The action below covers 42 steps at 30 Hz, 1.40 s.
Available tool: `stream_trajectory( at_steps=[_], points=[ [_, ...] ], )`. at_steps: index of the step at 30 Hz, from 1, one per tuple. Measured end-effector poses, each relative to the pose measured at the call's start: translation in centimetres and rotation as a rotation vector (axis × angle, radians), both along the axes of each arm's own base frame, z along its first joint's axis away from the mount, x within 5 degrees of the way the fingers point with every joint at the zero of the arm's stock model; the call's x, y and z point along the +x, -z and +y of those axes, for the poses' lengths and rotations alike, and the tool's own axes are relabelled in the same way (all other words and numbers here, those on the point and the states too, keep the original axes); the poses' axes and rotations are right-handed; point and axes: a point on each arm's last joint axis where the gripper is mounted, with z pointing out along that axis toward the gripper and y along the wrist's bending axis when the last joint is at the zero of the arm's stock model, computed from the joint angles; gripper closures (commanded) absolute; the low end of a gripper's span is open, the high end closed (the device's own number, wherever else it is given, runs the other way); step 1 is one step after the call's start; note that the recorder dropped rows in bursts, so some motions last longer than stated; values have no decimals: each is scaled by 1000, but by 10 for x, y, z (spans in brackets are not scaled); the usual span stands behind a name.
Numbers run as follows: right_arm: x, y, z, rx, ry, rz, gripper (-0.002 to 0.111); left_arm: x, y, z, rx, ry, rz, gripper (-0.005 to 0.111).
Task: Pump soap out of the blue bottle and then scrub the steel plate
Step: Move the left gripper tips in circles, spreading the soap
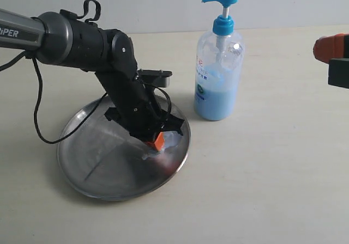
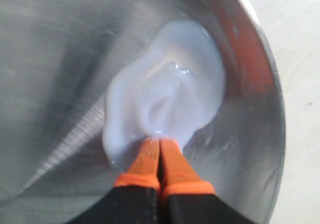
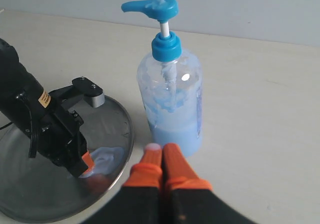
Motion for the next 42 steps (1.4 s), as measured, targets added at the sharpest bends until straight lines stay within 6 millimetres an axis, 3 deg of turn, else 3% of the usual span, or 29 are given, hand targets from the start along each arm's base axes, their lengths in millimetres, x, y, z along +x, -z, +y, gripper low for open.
stream_trajectory(
  at_steps=[6,16,26,36,42],
  points=[
    [0,0,0,0,0,0,108,-1,1,-6,-66,-30,24,107],
    [0,0,0,0,0,0,108,15,6,-12,-140,-126,-116,107],
    [0,0,0,0,0,0,108,19,7,-6,-57,-44,-175,107],
    [0,0,0,0,0,0,108,6,6,1,36,20,-48,107],
    [0,0,0,0,0,0,108,0,4,-2,-10,-39,43,107]
  ],
)
